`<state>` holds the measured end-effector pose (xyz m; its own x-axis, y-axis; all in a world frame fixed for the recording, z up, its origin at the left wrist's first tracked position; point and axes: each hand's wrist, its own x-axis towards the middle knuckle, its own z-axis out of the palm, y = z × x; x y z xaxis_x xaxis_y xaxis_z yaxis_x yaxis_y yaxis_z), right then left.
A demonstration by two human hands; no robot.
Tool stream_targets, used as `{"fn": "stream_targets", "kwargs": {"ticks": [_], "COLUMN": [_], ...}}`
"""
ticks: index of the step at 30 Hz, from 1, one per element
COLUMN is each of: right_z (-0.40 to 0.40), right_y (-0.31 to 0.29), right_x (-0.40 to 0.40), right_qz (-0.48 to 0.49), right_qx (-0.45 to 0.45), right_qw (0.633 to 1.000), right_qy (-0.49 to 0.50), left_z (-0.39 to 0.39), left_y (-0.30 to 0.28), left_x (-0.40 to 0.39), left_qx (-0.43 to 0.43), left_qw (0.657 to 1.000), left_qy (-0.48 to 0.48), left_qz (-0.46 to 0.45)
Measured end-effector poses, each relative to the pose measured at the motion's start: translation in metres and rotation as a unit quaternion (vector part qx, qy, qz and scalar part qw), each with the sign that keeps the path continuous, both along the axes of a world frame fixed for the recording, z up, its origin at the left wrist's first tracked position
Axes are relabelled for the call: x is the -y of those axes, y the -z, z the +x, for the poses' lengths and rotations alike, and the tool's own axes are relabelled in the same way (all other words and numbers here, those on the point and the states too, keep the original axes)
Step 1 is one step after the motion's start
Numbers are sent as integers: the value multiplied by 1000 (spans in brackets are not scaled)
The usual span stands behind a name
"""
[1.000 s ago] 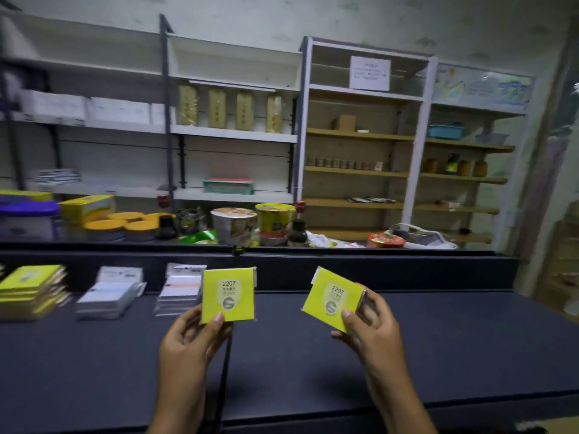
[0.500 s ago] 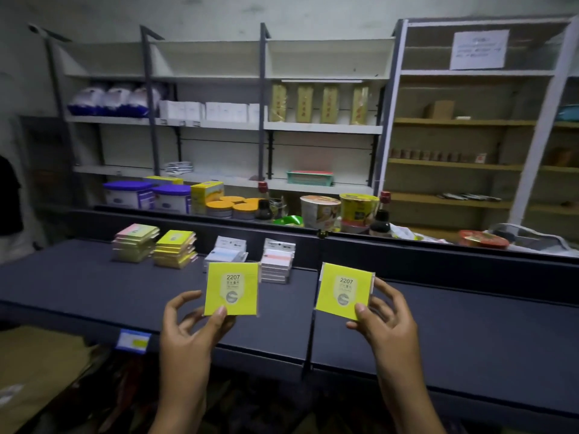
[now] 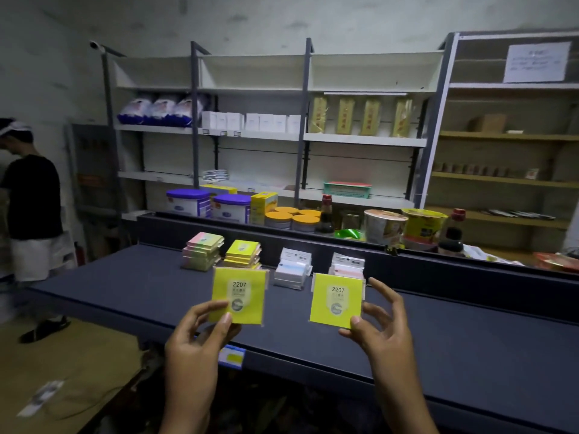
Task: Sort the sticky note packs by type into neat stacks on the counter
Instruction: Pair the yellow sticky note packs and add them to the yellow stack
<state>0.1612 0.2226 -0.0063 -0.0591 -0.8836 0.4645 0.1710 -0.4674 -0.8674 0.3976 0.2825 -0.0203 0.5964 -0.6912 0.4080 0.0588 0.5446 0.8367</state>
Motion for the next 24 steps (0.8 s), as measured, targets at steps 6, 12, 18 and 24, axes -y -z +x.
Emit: {"fn": "stream_targets", "kwargs": {"ticks": [6, 12, 18, 24], "right_z": [74, 118, 152, 176], "right_y": [6, 2, -1, -7], "right_x": [6, 25, 72, 135], "right_qz": [2, 17, 9, -6], "right_qx": [-13, -17, -9, -42], "right_qw": [1000, 1000, 1000, 999], "right_qy": [-9, -11, -19, -18], "left_z": [69, 112, 144, 169], "left_y": [10, 8, 12, 4], "left_x": [8, 24, 57, 105], "left_qx": [0, -13, -15, 21], "left_qw": [1000, 1000, 1000, 999], "left_qy": [4, 13, 1, -26], "left_qz": [22, 19, 18, 0]}}
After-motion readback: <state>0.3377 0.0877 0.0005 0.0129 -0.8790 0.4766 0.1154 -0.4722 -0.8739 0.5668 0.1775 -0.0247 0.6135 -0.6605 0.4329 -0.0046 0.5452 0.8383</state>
